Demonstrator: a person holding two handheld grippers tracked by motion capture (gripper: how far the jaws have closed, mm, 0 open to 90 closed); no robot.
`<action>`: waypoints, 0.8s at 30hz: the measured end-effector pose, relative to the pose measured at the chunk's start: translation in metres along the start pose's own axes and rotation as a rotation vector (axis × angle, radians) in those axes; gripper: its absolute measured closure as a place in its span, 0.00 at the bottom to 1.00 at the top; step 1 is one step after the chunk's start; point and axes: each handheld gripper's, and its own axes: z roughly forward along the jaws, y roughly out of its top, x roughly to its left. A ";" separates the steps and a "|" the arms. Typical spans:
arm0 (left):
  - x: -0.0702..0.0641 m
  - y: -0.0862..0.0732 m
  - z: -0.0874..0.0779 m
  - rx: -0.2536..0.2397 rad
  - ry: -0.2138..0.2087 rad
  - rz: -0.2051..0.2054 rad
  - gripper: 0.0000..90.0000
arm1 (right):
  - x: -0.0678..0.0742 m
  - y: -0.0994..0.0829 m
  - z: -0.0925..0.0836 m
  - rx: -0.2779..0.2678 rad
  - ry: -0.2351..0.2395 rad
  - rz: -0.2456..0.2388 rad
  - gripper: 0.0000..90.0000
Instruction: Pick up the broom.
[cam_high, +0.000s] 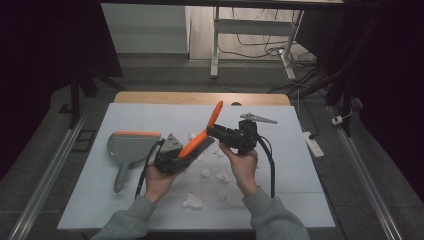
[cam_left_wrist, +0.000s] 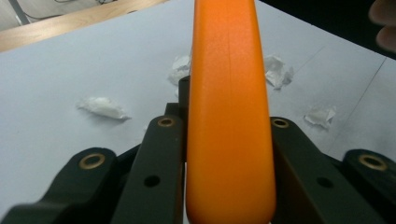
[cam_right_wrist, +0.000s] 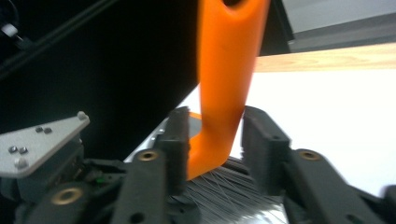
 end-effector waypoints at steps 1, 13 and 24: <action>0.003 0.000 -0.003 -0.003 -0.003 -0.006 0.86 | 0.001 0.001 -0.002 0.001 -0.009 -0.024 0.61; 0.014 0.001 -0.012 0.068 -0.021 0.046 0.86 | -0.004 0.009 -0.020 0.060 -0.008 -0.131 0.50; 0.018 0.008 -0.023 0.155 -0.045 0.125 0.86 | 0.011 0.011 -0.025 0.217 0.006 -0.361 0.42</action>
